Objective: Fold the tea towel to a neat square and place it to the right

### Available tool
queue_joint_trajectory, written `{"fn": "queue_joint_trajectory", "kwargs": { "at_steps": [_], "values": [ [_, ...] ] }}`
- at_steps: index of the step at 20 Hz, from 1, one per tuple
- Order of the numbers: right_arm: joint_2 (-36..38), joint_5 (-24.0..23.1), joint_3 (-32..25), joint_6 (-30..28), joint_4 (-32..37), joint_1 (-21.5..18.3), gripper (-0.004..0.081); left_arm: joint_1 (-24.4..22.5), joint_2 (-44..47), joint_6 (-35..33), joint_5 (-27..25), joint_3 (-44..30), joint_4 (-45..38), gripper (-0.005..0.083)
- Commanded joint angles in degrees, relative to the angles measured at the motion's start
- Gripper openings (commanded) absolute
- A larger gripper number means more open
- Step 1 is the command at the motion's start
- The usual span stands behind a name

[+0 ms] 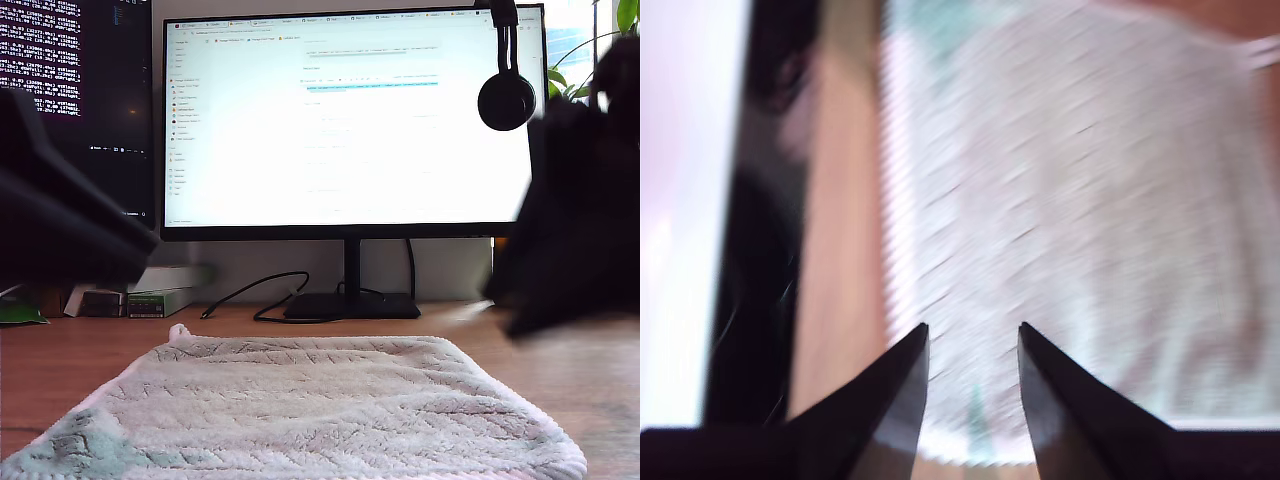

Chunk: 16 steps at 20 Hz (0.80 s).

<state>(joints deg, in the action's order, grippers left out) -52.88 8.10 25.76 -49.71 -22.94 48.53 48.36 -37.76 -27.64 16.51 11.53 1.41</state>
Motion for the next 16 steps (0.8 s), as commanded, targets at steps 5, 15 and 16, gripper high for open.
{"fn": "queue_joint_trajectory", "kwargs": {
  "at_steps": [5,15,16],
  "values": [
    [-6.3,-1.7,-0.1,-5.8,0.0,0.6,0.0252,0.2,-7.0,-8.5,-1.5,3.6,9.1,0.0360],
    [-7.2,-1.7,-0.1,-6.2,4.2,0.6,0.0252,0.1,-11.4,-27.1,-11.4,6.2,21.5,0.0360],
    [-7.2,-1.7,-0.1,-6.2,4.3,0.6,0.0252,0.1,-12.0,-27.5,-11.8,6.2,21.3,0.0360]
  ]
}}
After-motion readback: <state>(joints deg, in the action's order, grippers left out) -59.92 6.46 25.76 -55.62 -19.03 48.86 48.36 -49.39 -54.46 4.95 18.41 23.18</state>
